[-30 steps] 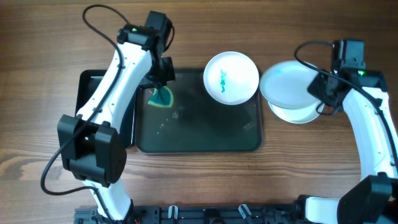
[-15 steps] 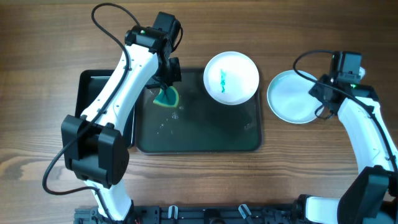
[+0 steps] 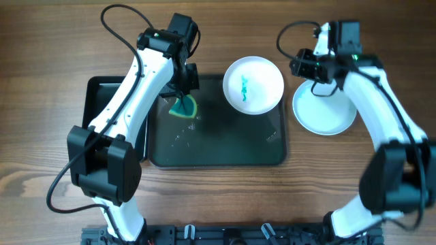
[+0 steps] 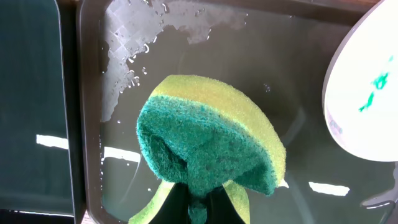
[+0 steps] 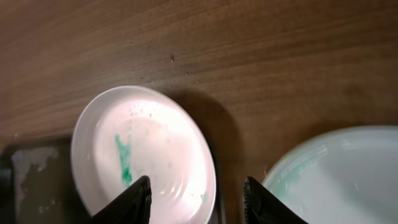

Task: Clean dirty plates on tray and stack at the side
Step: 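Grasp the pale blue plate with right gripper and pull it to tray center, then scrub the pale blue plate with the sponge in the left gripper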

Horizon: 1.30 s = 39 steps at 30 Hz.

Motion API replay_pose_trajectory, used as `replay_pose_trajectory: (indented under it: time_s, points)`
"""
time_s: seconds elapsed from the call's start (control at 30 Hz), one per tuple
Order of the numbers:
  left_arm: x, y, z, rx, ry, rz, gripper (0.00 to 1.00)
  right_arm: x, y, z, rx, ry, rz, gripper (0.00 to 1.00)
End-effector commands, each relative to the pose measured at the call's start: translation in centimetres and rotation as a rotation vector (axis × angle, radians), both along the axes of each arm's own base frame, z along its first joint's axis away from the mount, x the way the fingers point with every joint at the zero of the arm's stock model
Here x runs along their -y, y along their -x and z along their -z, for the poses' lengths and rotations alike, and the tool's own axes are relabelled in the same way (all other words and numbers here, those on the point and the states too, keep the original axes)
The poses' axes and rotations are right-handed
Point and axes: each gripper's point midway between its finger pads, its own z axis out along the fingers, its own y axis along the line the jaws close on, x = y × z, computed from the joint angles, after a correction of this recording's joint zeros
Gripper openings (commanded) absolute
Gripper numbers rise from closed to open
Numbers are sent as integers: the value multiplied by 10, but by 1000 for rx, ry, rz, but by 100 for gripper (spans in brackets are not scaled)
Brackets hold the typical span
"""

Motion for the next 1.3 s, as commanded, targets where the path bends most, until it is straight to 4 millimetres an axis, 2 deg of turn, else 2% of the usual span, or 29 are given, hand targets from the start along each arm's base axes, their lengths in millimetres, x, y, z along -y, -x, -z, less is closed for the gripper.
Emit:
replay_pose_trajectory:
  time_s: [0.0, 0.1, 0.3, 0.47, 0.6, 0.7, 0.8, 0.9, 1.0, 1.1, 1.27]
  points:
    - [3, 0, -15, 31, 26, -10, 4, -12, -17, 29, -48, 28, -141, 45]
    - [3, 0, -15, 32, 27, -10, 4, -20, -19, 48, -60, 23, -235, 42]
    - [3, 1, -15, 28, 25, -10, 4, -31, -5, 85, -152, 40, -299, 33]
    - [1, 4, -14, 13, 19, -10, 4, -30, -3, 92, -173, 47, -295, 6]
    - [1, 4, -14, 14, 19, -10, 4, -33, 7, 93, -220, 44, -275, 4]
    - [1, 4, -14, 15, 19, -11, 4, -47, 18, 79, -230, 42, -302, 4]
    - [1, 3, -14, 20, 21, -11, 4, -71, 38, 60, -261, 31, -329, 4]
    - [3, -1, -15, 35, 27, -11, 4, -114, 64, 51, -302, -63, -427, 4]
    - [3, -3, -16, 44, 30, -11, 4, -139, 86, 54, -370, -73, -430, 4]
    - [4, -5, -16, 50, 32, -11, 4, -161, 96, 58, -385, -71, -428, 4]
    - [4, -5, -15, 52, 33, -11, 4, -170, 98, 72, -389, -45, -369, 4]
